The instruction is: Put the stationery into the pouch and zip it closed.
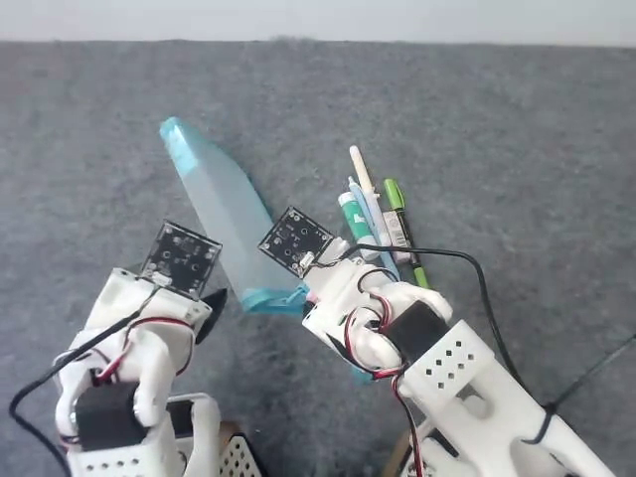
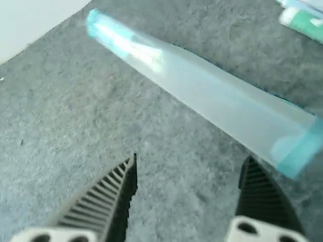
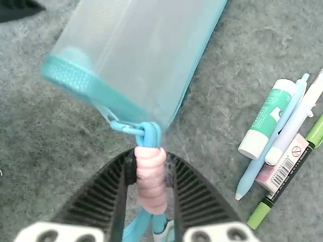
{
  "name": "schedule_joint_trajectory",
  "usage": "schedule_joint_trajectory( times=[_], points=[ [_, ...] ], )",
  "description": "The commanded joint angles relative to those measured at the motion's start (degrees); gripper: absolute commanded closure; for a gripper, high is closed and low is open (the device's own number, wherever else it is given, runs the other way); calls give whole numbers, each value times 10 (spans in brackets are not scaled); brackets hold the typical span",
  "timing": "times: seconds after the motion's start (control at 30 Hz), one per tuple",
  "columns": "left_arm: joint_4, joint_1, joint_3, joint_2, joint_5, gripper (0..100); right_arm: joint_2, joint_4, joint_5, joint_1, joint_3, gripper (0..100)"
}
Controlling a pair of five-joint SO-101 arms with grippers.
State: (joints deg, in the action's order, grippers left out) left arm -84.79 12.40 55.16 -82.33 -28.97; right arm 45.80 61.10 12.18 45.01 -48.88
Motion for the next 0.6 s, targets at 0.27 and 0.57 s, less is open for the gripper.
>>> schedule_joint_trajectory(
  times=[0.27,0.57],
  points=[
    [-26,-94,-50,5,-2,665,16,-7,-9,-9,3,993],
    [56,-97,27,6,-1,665,16,-7,-9,-9,2,993]
  ],
)
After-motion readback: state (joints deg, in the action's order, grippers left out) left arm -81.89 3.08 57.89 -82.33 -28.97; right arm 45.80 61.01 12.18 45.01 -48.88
